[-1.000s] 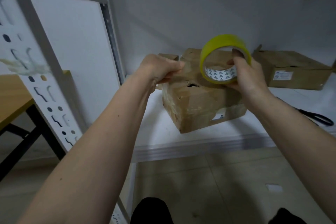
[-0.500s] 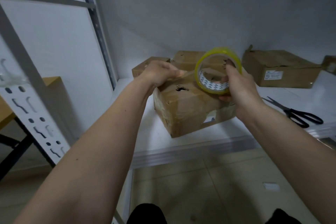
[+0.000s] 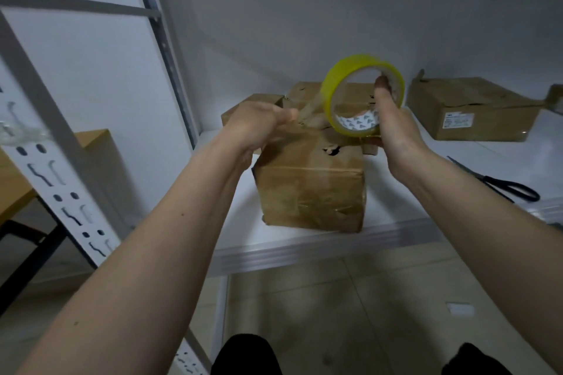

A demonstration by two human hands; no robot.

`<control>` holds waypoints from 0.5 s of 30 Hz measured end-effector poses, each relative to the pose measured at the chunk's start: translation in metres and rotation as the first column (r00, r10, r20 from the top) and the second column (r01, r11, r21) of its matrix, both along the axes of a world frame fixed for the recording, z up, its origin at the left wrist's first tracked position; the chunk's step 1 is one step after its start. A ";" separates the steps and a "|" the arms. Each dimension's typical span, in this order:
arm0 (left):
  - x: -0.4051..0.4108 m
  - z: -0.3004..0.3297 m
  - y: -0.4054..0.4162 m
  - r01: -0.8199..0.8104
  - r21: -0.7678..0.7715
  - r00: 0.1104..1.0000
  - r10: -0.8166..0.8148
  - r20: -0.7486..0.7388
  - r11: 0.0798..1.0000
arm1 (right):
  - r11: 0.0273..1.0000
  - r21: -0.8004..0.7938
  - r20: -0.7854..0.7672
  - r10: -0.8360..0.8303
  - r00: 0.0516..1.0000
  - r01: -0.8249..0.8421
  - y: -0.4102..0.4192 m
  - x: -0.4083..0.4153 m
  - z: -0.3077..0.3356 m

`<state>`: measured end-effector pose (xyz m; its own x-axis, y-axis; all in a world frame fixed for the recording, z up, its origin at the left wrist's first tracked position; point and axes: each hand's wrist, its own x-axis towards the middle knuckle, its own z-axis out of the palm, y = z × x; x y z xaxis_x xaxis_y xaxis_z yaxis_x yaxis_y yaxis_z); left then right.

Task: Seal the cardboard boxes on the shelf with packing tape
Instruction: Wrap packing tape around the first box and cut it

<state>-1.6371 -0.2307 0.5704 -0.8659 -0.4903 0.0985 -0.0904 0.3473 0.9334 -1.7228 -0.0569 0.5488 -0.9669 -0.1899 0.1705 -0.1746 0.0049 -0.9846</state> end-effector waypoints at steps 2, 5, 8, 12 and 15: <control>-0.006 0.004 0.006 0.000 0.073 0.998 0.005 -0.069 0.997 | 1.000 0.005 -0.045 0.017 0.999 -0.017 0.002 0.003 0.007; -0.012 0.010 0.016 0.025 0.169 0.994 -0.006 -0.111 0.985 | 0.993 0.093 -0.068 0.081 0.994 -0.074 0.006 0.005 0.010; -0.014 0.005 0.024 0.048 0.231 0.996 -0.028 -0.089 0.972 | 0.967 0.221 -0.142 0.165 0.976 -0.131 0.011 0.012 0.009; -0.009 0.001 0.026 0.176 0.491 0.983 -0.126 -0.134 0.853 | 0.959 0.266 -0.193 0.154 0.969 -0.099 0.013 0.013 0.016; -0.005 0.006 0.023 0.319 0.752 0.948 -0.195 -0.252 0.577 | 0.967 0.242 -0.231 0.143 0.962 -0.086 0.008 0.015 0.028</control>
<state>-1.6421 -0.2081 0.5767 -0.9772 -0.1918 -0.0909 0.0232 -0.5225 0.8523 -1.7082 -0.0490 0.5769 -0.8702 -0.3584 0.3380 -0.4223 0.1892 -0.8865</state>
